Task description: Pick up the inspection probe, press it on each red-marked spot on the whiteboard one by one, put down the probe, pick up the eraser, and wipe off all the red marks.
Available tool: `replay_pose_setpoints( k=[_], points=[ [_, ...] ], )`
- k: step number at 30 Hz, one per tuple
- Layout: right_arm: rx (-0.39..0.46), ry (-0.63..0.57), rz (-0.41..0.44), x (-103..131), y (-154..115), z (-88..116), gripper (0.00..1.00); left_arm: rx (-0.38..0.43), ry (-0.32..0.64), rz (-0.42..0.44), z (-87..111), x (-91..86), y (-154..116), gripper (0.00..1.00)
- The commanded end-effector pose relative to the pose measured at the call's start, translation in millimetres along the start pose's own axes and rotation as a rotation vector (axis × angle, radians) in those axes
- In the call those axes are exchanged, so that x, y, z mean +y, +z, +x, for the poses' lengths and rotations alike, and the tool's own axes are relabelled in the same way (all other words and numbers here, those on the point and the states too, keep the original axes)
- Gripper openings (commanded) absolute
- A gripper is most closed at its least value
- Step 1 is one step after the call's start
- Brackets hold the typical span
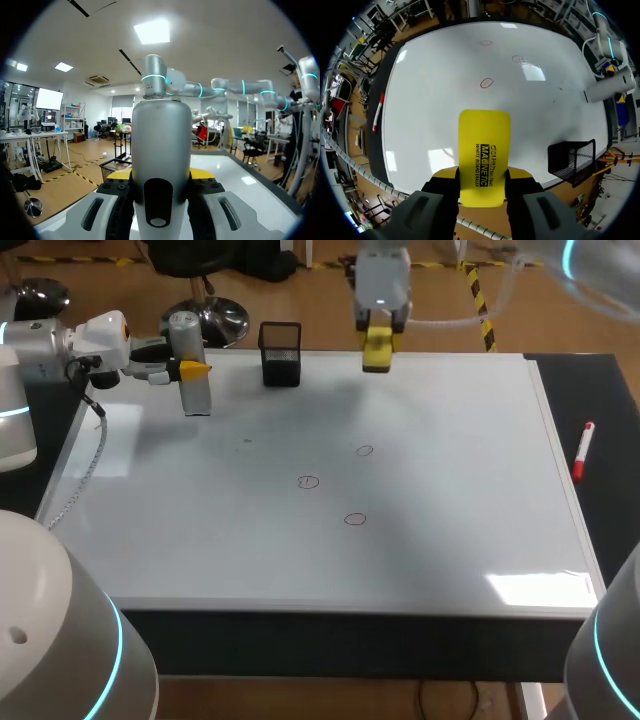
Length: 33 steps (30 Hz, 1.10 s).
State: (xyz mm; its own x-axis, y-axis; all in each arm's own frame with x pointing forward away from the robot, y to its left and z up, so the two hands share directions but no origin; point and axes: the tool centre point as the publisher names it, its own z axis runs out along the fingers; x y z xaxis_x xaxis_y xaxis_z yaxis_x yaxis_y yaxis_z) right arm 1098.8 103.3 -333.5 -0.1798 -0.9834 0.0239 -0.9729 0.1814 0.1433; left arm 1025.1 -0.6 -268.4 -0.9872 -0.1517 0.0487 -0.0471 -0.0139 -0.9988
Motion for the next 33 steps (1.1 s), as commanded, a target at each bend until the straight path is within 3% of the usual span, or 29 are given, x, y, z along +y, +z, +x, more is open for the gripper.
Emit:
replay_pose_setpoints(
  k=[1,14,24,33],
  points=[
    [-0.020,0.017,0.160,42,-11,29,0.00,0.000,0.001,0.000,0.0,-0.9,0,0.00],
    [-0.023,0.125,0.182,76,-6,76,0.00,0.000,0.001,0.000,0.0,-0.9,0,0.00],
    [-0.020,0.232,0.246,79,-5,117,0.00,0.000,0.001,0.000,0.0,-0.9,0,0.00],
    [-0.013,0.293,0.245,79,-6,146,0.00,0.000,0.001,0.000,0.0,-0.9,0,0.00]
  ],
)
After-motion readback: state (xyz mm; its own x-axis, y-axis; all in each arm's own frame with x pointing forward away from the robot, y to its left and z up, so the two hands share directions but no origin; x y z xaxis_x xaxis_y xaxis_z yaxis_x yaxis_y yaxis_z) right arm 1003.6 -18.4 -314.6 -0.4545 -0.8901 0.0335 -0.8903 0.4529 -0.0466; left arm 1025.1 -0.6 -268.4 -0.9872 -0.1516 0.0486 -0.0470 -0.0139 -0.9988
